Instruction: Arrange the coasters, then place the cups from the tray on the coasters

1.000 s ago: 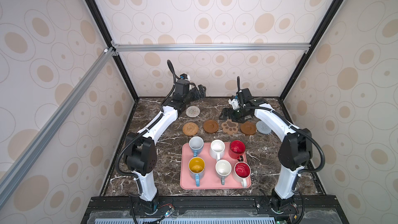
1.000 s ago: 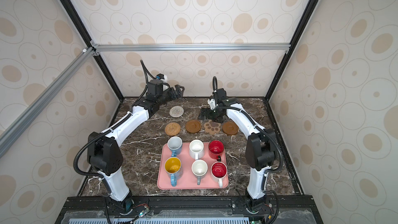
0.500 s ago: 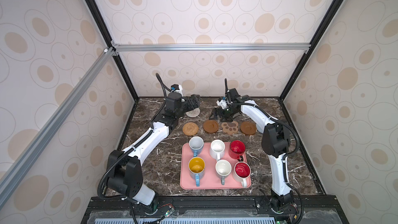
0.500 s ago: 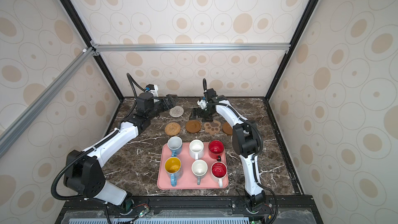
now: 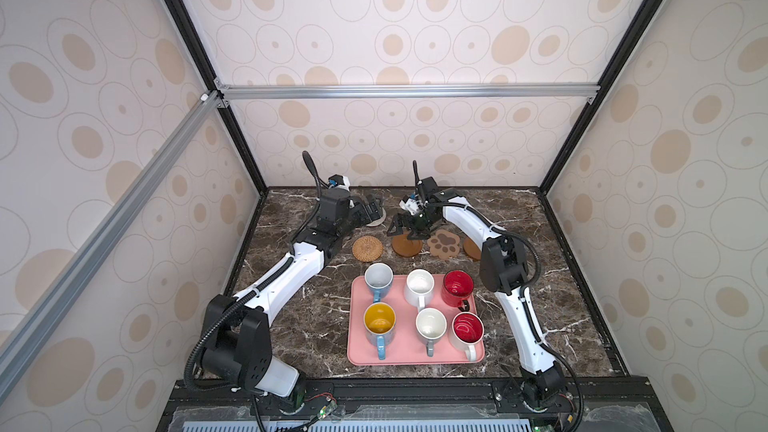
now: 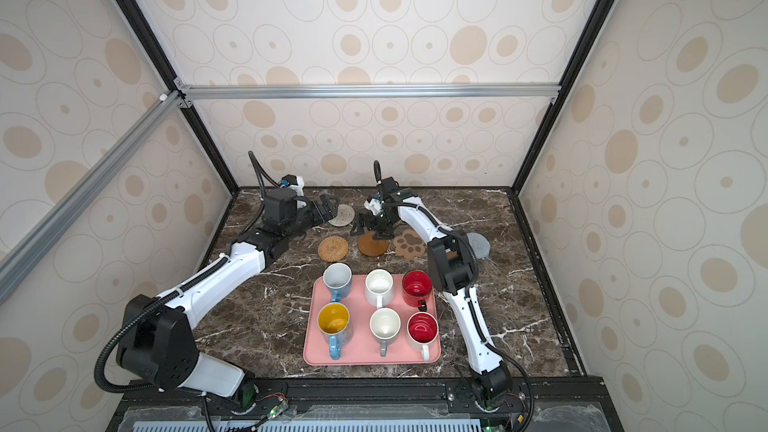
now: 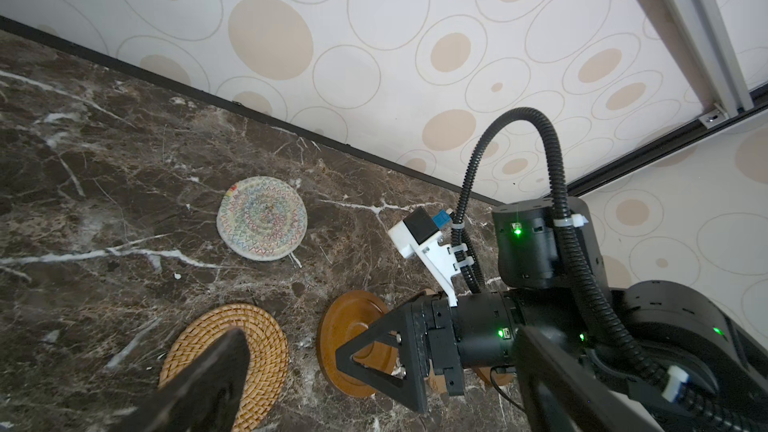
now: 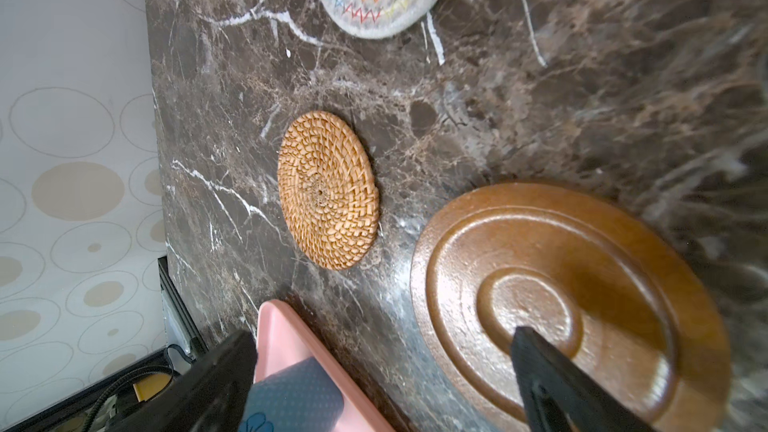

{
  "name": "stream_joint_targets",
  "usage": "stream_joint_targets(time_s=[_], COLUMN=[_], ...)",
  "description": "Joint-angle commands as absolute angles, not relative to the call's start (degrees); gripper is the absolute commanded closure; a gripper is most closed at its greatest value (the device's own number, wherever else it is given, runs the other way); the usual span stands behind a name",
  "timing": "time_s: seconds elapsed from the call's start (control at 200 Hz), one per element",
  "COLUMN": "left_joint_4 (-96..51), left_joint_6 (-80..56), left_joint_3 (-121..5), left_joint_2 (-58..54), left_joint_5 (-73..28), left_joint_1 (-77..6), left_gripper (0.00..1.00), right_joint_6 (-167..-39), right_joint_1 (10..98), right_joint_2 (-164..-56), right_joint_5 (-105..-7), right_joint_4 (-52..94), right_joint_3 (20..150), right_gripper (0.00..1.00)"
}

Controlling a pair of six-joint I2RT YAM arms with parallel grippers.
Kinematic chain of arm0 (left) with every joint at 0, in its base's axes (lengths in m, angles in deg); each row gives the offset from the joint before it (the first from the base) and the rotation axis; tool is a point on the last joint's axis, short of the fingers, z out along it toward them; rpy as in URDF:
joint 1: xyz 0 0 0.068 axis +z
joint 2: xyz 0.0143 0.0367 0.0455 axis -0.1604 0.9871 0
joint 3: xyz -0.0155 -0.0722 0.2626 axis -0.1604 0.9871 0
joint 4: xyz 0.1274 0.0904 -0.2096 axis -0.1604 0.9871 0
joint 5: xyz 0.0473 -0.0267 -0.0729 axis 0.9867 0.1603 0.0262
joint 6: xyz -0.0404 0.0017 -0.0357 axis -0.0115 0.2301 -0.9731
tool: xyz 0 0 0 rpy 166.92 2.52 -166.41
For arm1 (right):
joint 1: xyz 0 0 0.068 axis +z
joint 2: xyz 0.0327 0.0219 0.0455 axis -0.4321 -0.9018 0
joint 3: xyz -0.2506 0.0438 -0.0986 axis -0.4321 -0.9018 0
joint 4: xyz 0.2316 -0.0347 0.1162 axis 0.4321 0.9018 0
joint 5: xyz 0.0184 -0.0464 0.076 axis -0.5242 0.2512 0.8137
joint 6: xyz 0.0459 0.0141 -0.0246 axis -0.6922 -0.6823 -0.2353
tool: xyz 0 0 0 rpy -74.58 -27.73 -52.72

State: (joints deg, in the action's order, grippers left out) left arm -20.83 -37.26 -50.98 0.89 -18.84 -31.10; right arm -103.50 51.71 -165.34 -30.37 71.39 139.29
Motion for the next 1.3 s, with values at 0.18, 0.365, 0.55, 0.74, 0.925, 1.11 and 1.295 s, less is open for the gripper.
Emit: stream_joint_targets(time_s=[0.18, 0.365, 0.55, 0.74, 0.925, 1.11, 1.295], left_joint_4=[-17.34, -11.66, -10.61, -9.43, -8.04, -8.06, -6.43], left_joint_6=[-37.32, -34.67, -35.44, -36.12, -36.64, -37.65, -37.07], left_joint_3=[-51.34, -52.43, -48.91, -45.93, -42.19, -39.8, -39.63], left_joint_2=[-0.14, -0.83, -3.09, -4.9, -7.33, -9.39, -9.21], left_joint_5=[-19.62, -20.21, -20.92, -22.74, -23.45, -22.99, -22.47], left_joint_1=[-31.38, -31.33, -31.38, -31.35, -31.36, -31.32, -31.29], left_gripper=[0.0, 0.0, 0.0, 0.0, 0.0, 0.0, 0.0], right_joint_6=[-105.37, -107.99, -111.81, -117.31, -121.13, -125.49, -126.99], right_joint_1=[52.68, 52.66, 52.58, 52.59, 51.95, 50.35, 49.18], right_joint_2=[-167.86, -169.18, -170.52, -171.6, -173.5, -175.04, -176.06], right_joint_5=[-33.94, -36.82, -40.36, -44.16, -47.28, -47.21, -46.7], right_joint_4=[73.44, 72.0, 67.96, 61.84, 58.83, 55.42, 52.5], right_joint_3=[140.98, 140.37, 140.36, 140.36, 142.26, 144.13, 144.89], right_gripper=[0.01, 0.01, 0.01, 0.01, 0.02, 0.01, 0.01])
